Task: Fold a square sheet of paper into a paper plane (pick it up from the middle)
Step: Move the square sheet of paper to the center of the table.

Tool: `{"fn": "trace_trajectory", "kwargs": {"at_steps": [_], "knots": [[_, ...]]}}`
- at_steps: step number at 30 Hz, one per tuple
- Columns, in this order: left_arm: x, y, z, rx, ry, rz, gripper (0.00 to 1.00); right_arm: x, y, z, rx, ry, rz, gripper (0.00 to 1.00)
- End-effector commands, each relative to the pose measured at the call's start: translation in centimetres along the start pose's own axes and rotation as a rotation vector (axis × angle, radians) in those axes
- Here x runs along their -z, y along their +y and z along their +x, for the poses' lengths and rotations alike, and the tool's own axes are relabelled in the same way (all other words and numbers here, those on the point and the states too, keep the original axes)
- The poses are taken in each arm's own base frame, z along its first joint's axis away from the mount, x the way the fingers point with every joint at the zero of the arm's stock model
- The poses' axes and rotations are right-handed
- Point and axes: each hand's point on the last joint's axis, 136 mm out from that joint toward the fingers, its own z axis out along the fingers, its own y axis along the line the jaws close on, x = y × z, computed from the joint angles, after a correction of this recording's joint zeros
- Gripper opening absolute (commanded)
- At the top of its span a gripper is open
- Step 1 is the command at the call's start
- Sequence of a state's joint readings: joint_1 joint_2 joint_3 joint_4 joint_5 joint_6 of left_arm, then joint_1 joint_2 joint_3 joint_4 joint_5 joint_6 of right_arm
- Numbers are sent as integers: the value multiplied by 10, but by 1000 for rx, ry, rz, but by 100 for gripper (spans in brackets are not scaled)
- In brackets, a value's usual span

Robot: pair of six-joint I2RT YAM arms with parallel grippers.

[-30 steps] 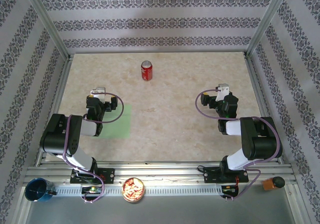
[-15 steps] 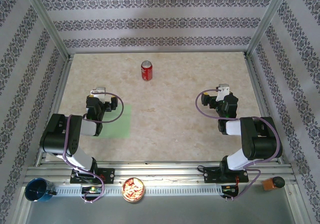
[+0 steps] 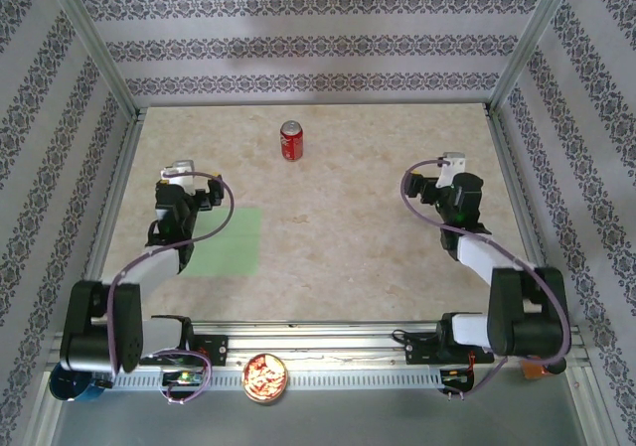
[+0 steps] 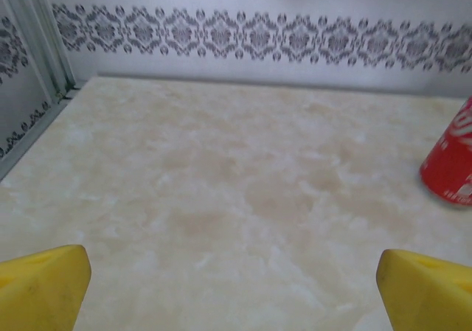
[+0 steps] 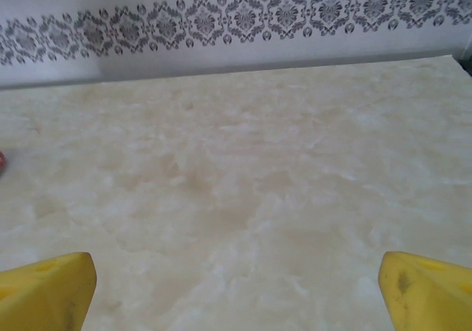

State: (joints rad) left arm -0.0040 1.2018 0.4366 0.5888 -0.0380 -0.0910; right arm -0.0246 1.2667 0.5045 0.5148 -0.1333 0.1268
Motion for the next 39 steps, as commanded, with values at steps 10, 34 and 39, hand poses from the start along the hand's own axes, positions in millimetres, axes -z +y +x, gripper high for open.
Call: {"fn": "trace_trajectory", "kwargs": {"at_steps": [10,34,39], "knots": [[51,4,38,301,421,-62,99,44,36,9,-471,304,-136,98],[80,-53,163,359,1093,54,93,74,112,89,-407,640,-289,98],[85,-64,182,287,1164,48,92,74,101,88,-430,624,-217,98]]}}
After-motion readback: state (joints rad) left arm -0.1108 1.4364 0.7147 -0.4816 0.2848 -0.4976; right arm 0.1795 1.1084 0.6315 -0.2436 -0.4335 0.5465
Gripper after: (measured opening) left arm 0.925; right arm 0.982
